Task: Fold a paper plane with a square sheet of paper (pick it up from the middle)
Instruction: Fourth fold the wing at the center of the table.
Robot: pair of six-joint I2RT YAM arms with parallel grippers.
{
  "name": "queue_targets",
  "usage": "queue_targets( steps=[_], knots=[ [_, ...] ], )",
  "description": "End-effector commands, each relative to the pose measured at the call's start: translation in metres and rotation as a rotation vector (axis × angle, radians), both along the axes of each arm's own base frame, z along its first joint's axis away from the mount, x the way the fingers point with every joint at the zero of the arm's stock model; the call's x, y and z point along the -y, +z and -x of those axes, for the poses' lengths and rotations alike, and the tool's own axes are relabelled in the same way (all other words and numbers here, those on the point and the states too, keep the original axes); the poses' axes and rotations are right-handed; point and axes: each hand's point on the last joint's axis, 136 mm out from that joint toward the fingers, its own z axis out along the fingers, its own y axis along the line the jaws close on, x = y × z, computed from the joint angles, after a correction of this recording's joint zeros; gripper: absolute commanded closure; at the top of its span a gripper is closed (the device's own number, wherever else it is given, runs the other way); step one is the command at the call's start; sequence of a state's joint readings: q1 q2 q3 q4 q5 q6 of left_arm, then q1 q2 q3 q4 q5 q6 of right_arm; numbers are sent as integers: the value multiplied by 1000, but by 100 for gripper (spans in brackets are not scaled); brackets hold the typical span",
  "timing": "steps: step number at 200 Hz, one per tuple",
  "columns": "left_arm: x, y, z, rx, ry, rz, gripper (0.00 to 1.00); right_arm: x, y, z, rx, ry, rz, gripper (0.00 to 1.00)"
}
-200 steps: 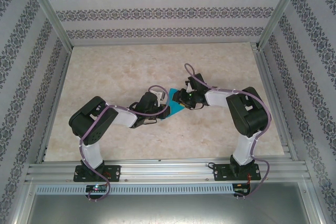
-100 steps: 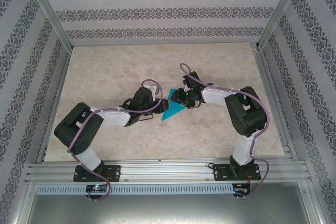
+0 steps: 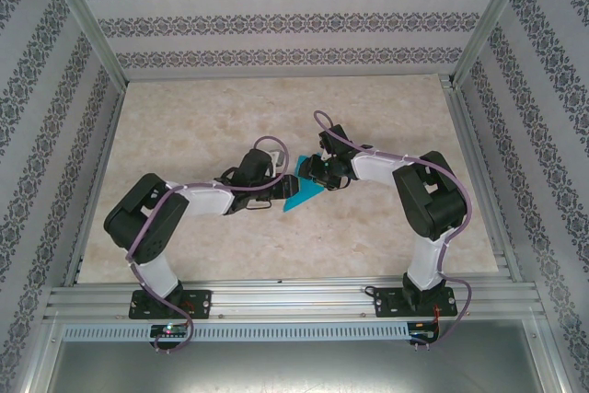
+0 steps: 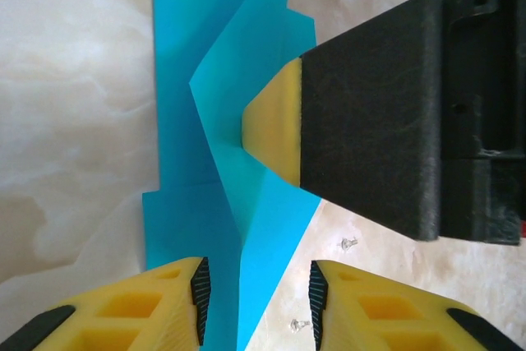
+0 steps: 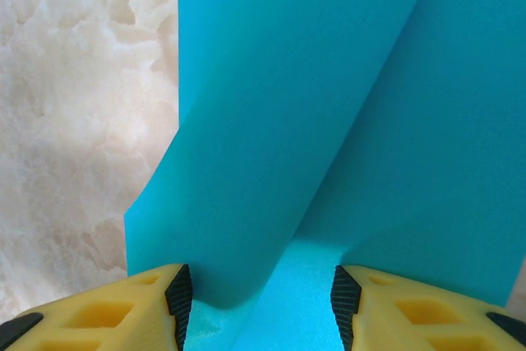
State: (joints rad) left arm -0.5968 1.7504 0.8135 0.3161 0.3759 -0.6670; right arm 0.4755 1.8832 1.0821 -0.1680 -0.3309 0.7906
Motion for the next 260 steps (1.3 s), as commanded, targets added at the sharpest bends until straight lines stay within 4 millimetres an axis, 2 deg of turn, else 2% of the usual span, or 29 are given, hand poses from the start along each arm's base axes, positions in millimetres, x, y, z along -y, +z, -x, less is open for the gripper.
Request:
queue_targets(
  steps=[1, 58, 96, 142, 193, 247, 260],
  knots=[
    [6, -6, -4, -55, -23, 16, 60, 18, -34, 21, -111, -32, 76, 48],
    [5, -20, -10, -88, -11, 14, 61, 15, -30, 20, -108, -30, 56, 48],
    [18, -17, -11, -90, -54, 70, 71, 14, -28, 19, -106, -30, 47, 49],
    [21, -22, -13, -93, -72, 60, 78, 14, -26, 20, -105, -30, 39, 49],
    [25, -13, -14, -59, -110, 105, 91, 14, -25, 20, -103, -29, 36, 49],
    [18, -23, -13, -85, -90, 83, 84, 16, -33, 23, -122, -31, 54, 49],
    [17, -23, -14, -85, -87, 76, 86, 17, -35, 23, -128, -33, 61, 49]
  ],
)
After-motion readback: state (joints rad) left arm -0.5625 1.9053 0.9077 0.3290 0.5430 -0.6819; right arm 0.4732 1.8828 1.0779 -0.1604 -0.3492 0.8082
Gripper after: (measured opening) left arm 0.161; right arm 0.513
